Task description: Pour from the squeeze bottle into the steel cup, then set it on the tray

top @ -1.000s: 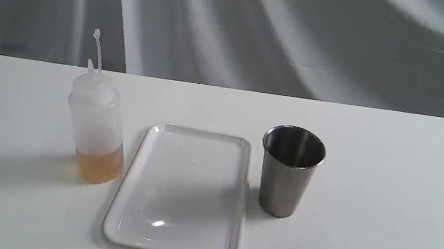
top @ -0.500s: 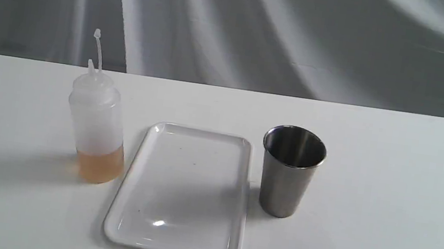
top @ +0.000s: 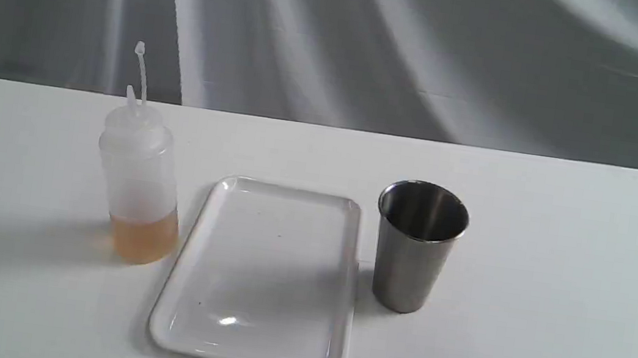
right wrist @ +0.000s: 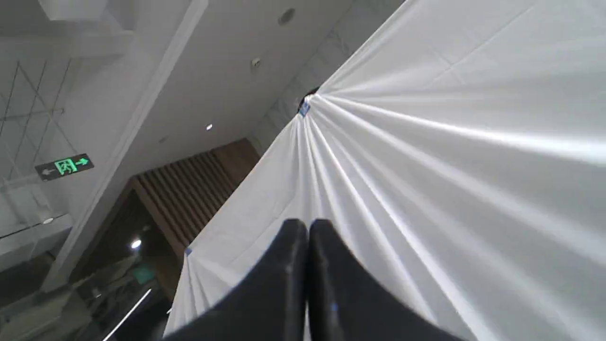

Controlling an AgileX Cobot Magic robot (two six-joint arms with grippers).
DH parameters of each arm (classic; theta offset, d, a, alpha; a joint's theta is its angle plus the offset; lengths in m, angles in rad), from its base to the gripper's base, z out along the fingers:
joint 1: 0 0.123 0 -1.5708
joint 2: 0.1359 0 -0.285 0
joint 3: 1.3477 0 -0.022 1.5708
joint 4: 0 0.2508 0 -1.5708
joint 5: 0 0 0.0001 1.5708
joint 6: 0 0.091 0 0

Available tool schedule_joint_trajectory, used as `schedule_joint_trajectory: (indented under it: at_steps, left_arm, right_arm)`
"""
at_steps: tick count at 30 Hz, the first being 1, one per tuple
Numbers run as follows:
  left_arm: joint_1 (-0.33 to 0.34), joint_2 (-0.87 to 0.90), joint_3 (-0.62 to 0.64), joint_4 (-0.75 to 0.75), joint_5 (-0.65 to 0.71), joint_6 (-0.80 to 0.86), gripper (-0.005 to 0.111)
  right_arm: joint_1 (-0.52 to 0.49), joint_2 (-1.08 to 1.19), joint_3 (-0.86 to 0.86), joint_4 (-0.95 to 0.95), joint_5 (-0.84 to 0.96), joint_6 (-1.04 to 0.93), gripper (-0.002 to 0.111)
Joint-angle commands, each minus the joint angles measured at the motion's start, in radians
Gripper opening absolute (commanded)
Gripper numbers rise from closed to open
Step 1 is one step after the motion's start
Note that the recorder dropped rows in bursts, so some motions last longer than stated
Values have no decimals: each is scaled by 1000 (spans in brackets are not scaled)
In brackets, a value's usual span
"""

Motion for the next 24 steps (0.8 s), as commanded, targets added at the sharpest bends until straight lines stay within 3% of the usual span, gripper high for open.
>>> schedule_joint_trajectory:
  at_steps: [1,8,14,18,24]
  left_arm:
    - [2,-3,4,-1,-8,-3,0]
    - [2,-3,4,-1,-8,-5,0]
    - [2,-3,4,-1,-8,-5,0]
    - [2,-3,4,-1,-8,-5,0]
    - [2,-3,4,-1,-8,-3,0]
  right_arm:
    - [49,23,-4,193,54,-280,0]
    - [381,84,-4,459,413,-960,0]
    - [608,188,-4,568,534,-1380,0]
    - [720,264,-4,584,592,-1498,0]
    - [824,390,-4,577,652,-1515,0]
